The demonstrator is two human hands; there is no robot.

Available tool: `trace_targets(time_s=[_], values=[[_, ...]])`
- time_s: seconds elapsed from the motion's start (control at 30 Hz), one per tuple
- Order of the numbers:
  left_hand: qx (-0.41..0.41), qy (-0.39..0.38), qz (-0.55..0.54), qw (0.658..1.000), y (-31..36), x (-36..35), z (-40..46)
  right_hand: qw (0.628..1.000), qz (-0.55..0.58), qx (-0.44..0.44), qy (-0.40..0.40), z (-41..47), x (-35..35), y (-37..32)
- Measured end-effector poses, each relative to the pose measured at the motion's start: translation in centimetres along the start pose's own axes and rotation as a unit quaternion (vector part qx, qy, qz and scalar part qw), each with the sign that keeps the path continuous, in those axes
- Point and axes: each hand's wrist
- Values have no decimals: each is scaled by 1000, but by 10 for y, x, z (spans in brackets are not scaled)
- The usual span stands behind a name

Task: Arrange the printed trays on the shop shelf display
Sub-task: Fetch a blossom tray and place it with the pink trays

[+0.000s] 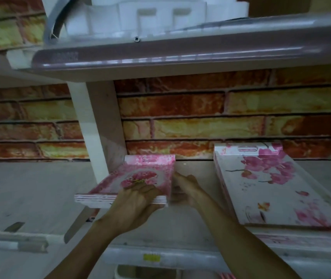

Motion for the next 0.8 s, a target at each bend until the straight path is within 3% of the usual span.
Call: trace_targets(time_s=[0.13, 0.2, 0.37, 0.53, 0.6, 0.67, 0.73, 0.8], values=[[-18, -3, -4, 1000, 0, 11, 8, 985, 126, -47, -108, 7, -19, -7], [-17, -6, -11, 1000, 0, 14, 9, 980, 159, -30, -116, 13, -29, -12], [-12, -11, -17, 1000, 1, 17, 4, 997, 72, -3, 2, 15, -41, -20], [2, -17, -57, 998, 6, 27, 2, 995, 94, 23, 33, 14, -36, -28], [20, -31, -93, 995, 13, 34, 2, 992, 102, 47, 51, -2, -27, -35], [74, -34, -197, 977, 21, 46, 3, 991, 85, 75, 68, -20, -12, -41], [127, 23, -284, 950, 21, 55, 7, 988, 47, 114, 89, -36, 6, -46], [190, 115, -279, 934, 4, 57, 10, 982, 9, 156, 102, -52, 25, -54]])
Point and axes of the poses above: each hand's wrist, its own z-axis towards the middle knuckle, its own x-axis out of the back of the hand, y = z × x, and after that the axes turned 11 degrees about -z, right-handed
